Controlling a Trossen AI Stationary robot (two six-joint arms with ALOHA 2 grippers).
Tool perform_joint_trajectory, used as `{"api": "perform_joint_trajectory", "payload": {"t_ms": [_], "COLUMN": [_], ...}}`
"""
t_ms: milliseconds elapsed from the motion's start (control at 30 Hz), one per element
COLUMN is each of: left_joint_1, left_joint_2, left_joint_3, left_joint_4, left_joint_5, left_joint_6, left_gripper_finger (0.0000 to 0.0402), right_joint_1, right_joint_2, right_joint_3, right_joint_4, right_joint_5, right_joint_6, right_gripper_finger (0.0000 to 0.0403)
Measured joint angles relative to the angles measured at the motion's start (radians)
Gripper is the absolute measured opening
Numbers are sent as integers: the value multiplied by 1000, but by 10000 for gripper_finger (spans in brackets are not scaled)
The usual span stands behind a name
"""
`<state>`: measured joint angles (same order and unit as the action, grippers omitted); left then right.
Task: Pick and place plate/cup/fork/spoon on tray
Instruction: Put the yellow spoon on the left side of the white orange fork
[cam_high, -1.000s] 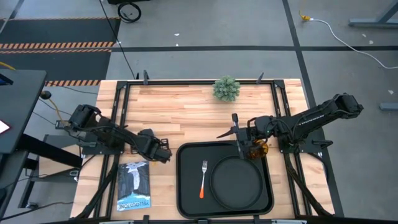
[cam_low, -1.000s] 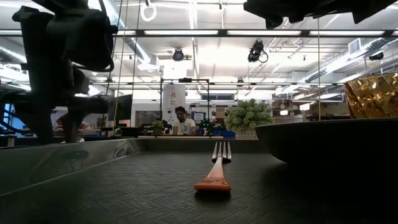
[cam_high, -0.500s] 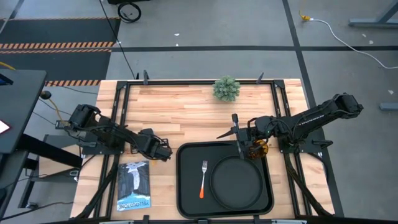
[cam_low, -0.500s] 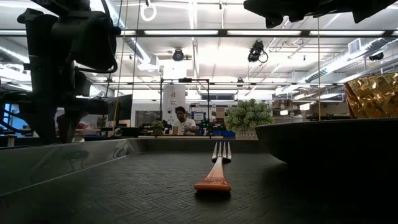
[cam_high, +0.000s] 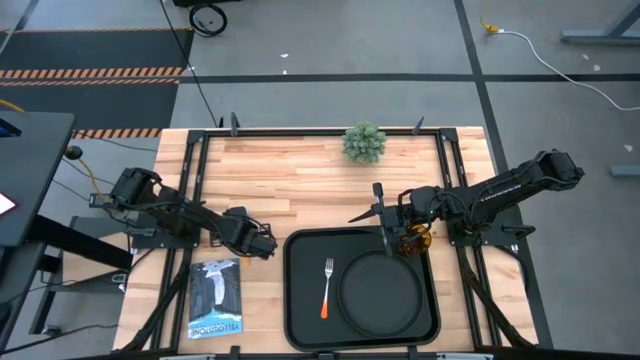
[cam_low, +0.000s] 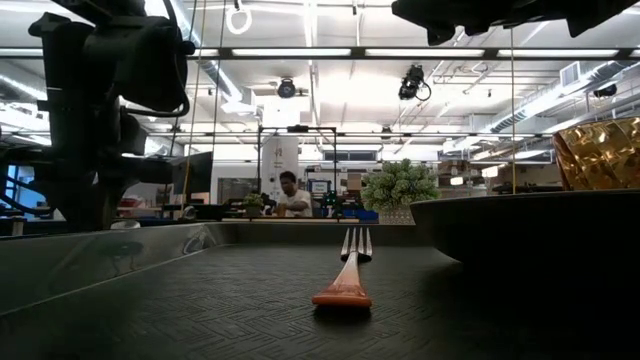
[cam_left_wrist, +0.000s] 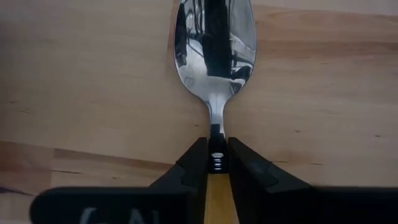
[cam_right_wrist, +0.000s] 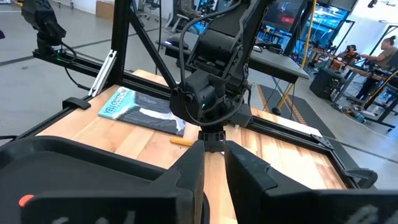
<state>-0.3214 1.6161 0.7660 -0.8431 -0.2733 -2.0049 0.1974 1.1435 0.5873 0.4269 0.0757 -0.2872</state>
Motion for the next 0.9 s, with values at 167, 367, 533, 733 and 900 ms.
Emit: {"api": "perform_joint_trajectory", "payload": {"t_ms": [167, 367, 533, 733, 900], "left_joint_1": [-1, -3, -5, -4, -4], "left_joint_2": [4, 4, 4, 4, 3], "left_joint_3": [29, 89, 141, 237, 305], "left_joint_4": [-49, -135, -144, -132, -83], "left_joint_5": [27, 8, -24, -108, -187], "left_joint_6": [22, 31, 52, 107, 179], "left_gripper_finger": [57, 58, 58, 56, 55], "right_joint_1": [0, 0, 0, 0, 0], "right_joint_2": [0, 0, 0, 0, 0], "right_joint_3": [0, 0, 0, 0, 0], "right_joint_4": [-2, -3, -3, -29, -35], "right_joint_5": [0, 0, 2, 3, 2], "right_joint_6": [0, -1, -1, -1, 2], "right_gripper_finger": [70, 70, 70, 70, 70]}}
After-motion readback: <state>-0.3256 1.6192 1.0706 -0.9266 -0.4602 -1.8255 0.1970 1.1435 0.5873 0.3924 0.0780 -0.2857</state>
